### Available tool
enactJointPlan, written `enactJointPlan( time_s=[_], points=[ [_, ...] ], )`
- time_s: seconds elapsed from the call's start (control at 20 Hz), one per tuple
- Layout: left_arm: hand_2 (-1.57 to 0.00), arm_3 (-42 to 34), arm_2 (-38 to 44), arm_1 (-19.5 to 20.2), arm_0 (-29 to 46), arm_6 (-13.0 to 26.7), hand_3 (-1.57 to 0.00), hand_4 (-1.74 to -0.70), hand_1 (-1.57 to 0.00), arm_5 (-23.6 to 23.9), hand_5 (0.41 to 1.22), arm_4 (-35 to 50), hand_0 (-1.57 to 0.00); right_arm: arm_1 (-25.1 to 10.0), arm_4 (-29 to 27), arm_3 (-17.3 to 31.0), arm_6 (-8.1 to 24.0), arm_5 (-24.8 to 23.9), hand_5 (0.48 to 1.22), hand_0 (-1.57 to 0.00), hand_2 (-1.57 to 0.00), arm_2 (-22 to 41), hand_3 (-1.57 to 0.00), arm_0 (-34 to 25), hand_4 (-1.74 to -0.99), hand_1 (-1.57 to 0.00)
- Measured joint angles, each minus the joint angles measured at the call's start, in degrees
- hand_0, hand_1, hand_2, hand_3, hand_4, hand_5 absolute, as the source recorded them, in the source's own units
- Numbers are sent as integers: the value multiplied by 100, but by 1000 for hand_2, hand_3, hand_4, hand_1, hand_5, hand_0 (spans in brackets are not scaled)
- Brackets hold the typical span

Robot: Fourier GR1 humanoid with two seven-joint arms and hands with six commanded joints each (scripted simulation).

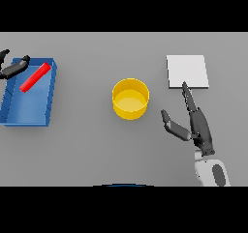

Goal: Pick up the red beaker and tilt it to pour out 1 green nut into yellow bowl. Pick up the yellow bowl and place it on the metallic measuring scale.

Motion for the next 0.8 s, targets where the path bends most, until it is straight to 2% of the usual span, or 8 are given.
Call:
enactJointPlan(
  time_s=[0.05, 0.1, 0.2, 0.3, 0.45, 0.65, 0.75, 0.8],
  points=[
    [-55, -19, 2, -28, 2, -102, -57, -778, -58, 51, 633, -2, -64, 8, 39, 7, 110, -15, 631, 1, 1, 15, 1, -49, -1131, 1],
    [-44, -33, 29, -60, 2, -186, -45, -779, -46, 96, 635, 28, -51, -12, 296, -43, 351, -125, 638, 1, 1, 94, 1, -128, -1115, 1],
    [-28, -113, 114, -113, 37, -344, -29, -786, -29, 139, 652, 154, -32, -235, 438, -16, 232, 121, 662, 1, 1, 234, 1, -186, -1080, 1],
    [-17, -323, 153, -182, 162, -412, -18, -798, -18, 196, 661, 262, -20, -597, 607, 88, 188, 444, 662, 1, 1, 341, 1, -510, -1103, 1],
    [-8, -298, 169, -242, 150, -333, -9, -802, -9, 205, 678, 302, -10, -1094, 1411, 197, 582, 720, 631, 1, 1, 722, 1, -1032, -1132, 1],
    [-3, -334, 137, -302, 179, -342, -3, -811, -3, 188, 688, 320, -3, -1657, 2239, 531, 381, 1189, 632, 1, 1, 1276, 1, -1873, -1152, 1],
    [-1, -396, 164, -271, 217, -330, -2, -811, -2, 167, 689, 352, -2, -1808, 2541, 699, 137, 1407, 637, 1, 1, 1582, 1, -2219, -1162, 1],
    [-1, -402, 167, -249, 228, -338, -1, -809, -1, 127, 687, 365, -1, -1788, 2712, 848, 156, 1515, 639, 1, 1, 1765, 1, -2433, -1167, 1]
  ],
)
